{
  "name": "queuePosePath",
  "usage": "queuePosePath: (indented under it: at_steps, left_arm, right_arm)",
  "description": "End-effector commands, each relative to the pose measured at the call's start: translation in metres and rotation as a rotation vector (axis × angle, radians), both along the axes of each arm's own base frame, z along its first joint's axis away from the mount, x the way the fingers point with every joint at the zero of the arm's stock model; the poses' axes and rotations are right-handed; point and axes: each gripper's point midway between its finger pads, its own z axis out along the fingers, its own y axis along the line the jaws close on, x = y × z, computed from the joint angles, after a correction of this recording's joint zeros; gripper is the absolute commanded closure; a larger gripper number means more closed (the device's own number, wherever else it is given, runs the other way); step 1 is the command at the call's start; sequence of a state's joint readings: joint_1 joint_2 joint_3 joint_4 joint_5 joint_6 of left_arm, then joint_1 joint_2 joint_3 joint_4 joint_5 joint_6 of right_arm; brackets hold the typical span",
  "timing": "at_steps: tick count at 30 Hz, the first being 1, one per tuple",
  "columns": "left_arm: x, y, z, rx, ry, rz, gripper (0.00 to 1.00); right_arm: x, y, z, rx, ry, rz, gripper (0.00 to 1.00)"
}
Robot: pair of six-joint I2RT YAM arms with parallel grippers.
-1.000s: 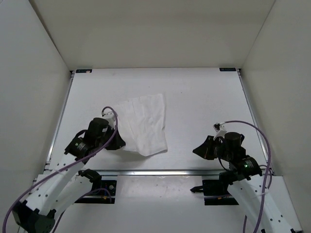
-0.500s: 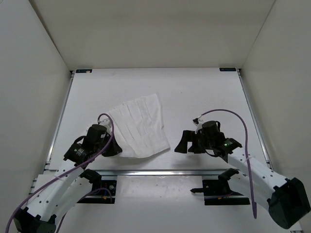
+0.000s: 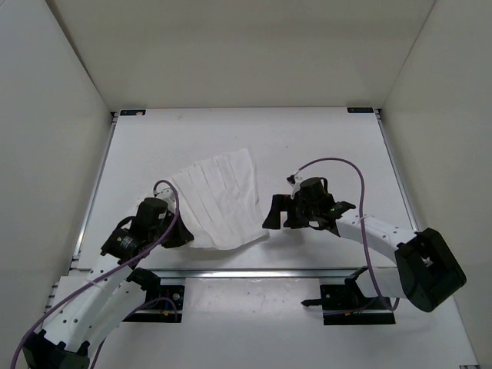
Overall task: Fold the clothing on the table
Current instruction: Flatten the skirt out
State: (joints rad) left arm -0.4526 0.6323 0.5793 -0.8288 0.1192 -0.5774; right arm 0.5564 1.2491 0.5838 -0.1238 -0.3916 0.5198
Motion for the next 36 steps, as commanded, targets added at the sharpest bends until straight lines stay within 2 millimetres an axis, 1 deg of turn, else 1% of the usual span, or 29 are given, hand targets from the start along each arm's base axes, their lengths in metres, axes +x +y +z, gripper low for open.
queuePosePath:
  at_steps: [1, 4, 5, 6, 7, 9, 10, 12, 13, 14, 15, 17, 18, 20, 21, 22, 23, 24, 25, 26, 27, 30, 32, 33, 34, 35, 36]
  left_arm:
    - [0.007, -0.003, 0.005, -0.025, -0.029, 0.003, 1.0]
    - [0.009, -0.003, 0.004, -0.027, -0.03, 0.005, 1.0]
    - [0.009, -0.004, 0.004, -0.026, -0.025, 0.002, 1.0]
    - [0.009, -0.003, 0.0, -0.024, -0.015, 0.01, 1.0]
    - [0.009, -0.005, 0.003, -0.028, -0.025, 0.002, 1.0]
    - [0.009, -0.006, 0.002, -0.03, -0.021, -0.001, 1.0]
    - [0.01, -0.004, 0.001, -0.028, -0.02, 0.006, 1.0]
    - [0.01, -0.004, 0.001, -0.027, -0.018, 0.006, 1.0]
    - [0.01, -0.005, 0.003, -0.032, -0.023, 0.0, 1.0]
    - [0.01, -0.004, -0.001, -0.024, -0.014, 0.003, 1.0]
    - [0.011, -0.005, 0.002, -0.03, -0.02, 0.0, 1.0]
    - [0.012, -0.004, 0.002, -0.027, -0.025, 0.009, 1.0]
    - [0.011, -0.005, 0.0, -0.025, -0.018, 0.002, 1.0]
    - [0.01, -0.004, -0.002, -0.021, -0.014, 0.006, 1.0]
    - [0.011, -0.003, -0.001, -0.023, -0.02, 0.01, 1.0]
    - [0.012, -0.002, 0.0, -0.023, -0.025, 0.018, 1.0]
    - [0.011, -0.002, -0.001, -0.025, -0.02, 0.02, 1.0]
    - [0.009, -0.002, -0.004, -0.023, -0.013, 0.012, 1.0]
    - [0.009, -0.002, -0.005, -0.028, -0.01, 0.016, 1.0]
    - [0.01, -0.003, -0.002, -0.034, -0.017, 0.018, 1.0]
    - [0.01, -0.003, -0.003, -0.042, -0.009, 0.023, 1.0]
    - [0.011, -0.007, -0.005, -0.055, -0.003, 0.023, 1.0]
    - [0.011, -0.006, -0.01, -0.037, 0.019, 0.029, 1.0]
    - [0.014, -0.005, -0.008, -0.022, 0.016, 0.035, 1.0]
    - [0.017, -0.002, -0.007, -0.004, 0.017, 0.044, 1.0]
    - [0.017, 0.001, -0.012, 0.022, 0.037, 0.053, 1.0]
    - [0.022, 0.002, -0.007, 0.026, 0.021, 0.058, 1.0]
  right_arm:
    - [0.016, 0.02, 0.016, 0.053, -0.071, 0.024, 0.03]
    - [0.014, 0.026, 0.007, 0.044, -0.047, 0.044, 0.02]
    - [0.014, 0.027, 0.002, 0.039, -0.031, 0.047, 0.03]
    - [0.01, 0.028, -0.004, 0.033, -0.013, 0.053, 0.04]
    - [0.011, 0.03, -0.004, 0.033, -0.016, 0.06, 0.04]
    - [0.012, 0.035, -0.005, 0.047, -0.014, 0.063, 0.09]
    - [0.011, 0.036, -0.009, 0.043, -0.006, 0.065, 0.12]
    - [0.006, 0.04, -0.01, 0.059, 0.006, 0.082, 0.17]
    - [0.004, 0.041, -0.014, 0.059, 0.017, 0.088, 0.17]
    - [0.007, 0.043, -0.011, 0.066, 0.019, 0.08, 0.19]
    - [0.008, 0.043, -0.013, 0.053, 0.018, 0.072, 0.19]
    - [0.005, 0.048, -0.016, 0.055, 0.017, 0.088, 0.21]
    - [0.002, 0.051, -0.015, 0.065, 0.026, 0.099, 0.25]
    - [0.002, 0.052, -0.02, 0.061, 0.043, 0.098, 0.31]
    - [-0.002, 0.054, -0.021, 0.059, 0.055, 0.11, 0.39]
    - [-0.001, 0.053, -0.022, 0.062, 0.059, 0.103, 0.52]
    - [0.0, 0.053, -0.025, 0.057, 0.059, 0.098, 0.61]
    - [-0.002, 0.053, -0.024, 0.064, 0.066, 0.101, 0.79]
    - [-0.005, 0.052, -0.027, 0.061, 0.078, 0.1, 0.91]
    - [-0.005, 0.052, -0.028, 0.06, 0.08, 0.1, 0.98]
    - [-0.003, 0.05, -0.027, 0.058, 0.08, 0.084, 1.0]
    - [0.003, 0.044, -0.02, 0.055, 0.065, 0.061, 1.0]
    - [0.015, 0.034, 0.003, 0.057, -0.013, 0.022, 1.0]
    - [0.013, 0.027, 0.003, 0.034, -0.002, 0.007, 1.0]
    - [0.018, 0.019, 0.019, 0.043, -0.058, -0.011, 1.0]
    - [0.015, 0.013, 0.032, 0.048, -0.088, -0.014, 1.0]
    - [0.013, 0.003, 0.032, 0.035, -0.076, -0.039, 1.0]
